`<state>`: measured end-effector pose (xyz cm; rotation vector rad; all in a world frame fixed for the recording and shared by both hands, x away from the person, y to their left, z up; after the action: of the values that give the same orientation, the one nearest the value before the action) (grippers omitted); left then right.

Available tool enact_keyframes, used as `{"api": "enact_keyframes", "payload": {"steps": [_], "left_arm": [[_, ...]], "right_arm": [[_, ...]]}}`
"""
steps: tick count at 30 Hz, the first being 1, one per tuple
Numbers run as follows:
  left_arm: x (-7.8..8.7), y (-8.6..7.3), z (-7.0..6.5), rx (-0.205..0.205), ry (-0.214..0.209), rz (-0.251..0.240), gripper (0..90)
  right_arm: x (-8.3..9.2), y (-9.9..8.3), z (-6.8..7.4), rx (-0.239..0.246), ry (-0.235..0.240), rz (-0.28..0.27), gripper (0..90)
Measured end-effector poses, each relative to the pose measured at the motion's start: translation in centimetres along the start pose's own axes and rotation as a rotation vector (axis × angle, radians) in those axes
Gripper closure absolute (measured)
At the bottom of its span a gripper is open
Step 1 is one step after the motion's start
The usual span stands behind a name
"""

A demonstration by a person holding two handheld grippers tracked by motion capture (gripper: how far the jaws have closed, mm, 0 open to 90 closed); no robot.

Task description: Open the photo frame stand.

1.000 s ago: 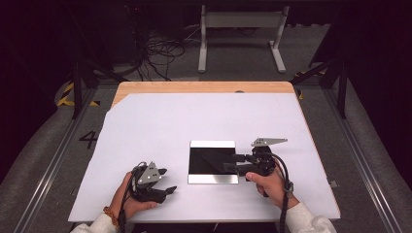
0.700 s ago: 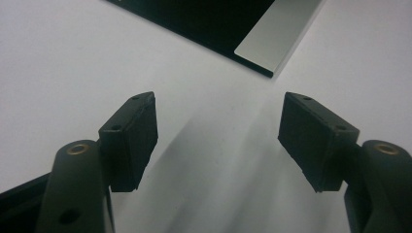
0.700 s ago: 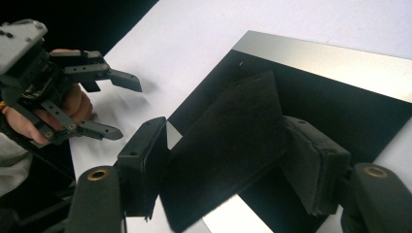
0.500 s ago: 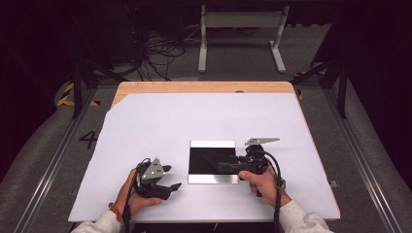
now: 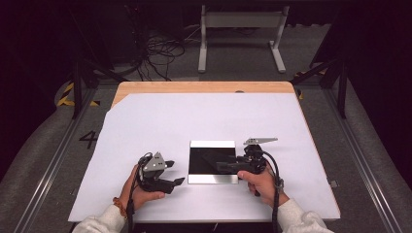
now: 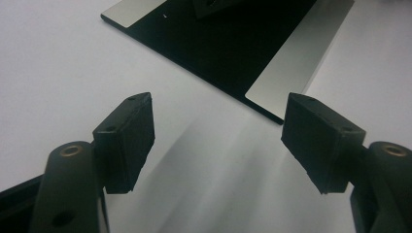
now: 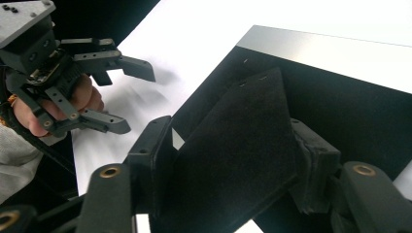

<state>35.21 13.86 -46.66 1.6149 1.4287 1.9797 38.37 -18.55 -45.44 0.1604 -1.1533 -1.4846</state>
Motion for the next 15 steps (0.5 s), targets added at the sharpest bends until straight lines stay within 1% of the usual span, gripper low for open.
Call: {"api": "enact_keyframes", "payload": {"steps": [4,8,12,15], "left_arm": [[-0.15,0.25,0.23,0.014,0.001,-0.008,28.8],[-0.36,0.47,0.21,0.006,-0.001,-0.008,28.5],[-0.42,0.45,0.10,0.017,-0.010,-0.009,28.6],[-0.35,0.48,0.21,0.023,-0.008,-0.017,28.6]], "right_arm": [[0.00,-0.03,-0.04,0.004,-0.003,0.001,42.9],[0.01,-0.06,-0.05,0.001,-0.003,0.000,43.4],[0.02,-0.11,-0.13,0.001,-0.004,0.001,44.4],[0.02,-0.18,-0.19,-0.001,-0.005,0.002,45.0]]}}
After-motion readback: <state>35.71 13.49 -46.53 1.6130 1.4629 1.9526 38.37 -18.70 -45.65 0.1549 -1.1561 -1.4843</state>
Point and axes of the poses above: each handheld gripper's, and its own axes: x roughly backward along the jaws, y roughly out of its top, z roughly to its left, the point moved 1 cm from there along -x, roughly forward along the jaws, and after that the axes turned 1 degree about x, right-handed, at the moved point
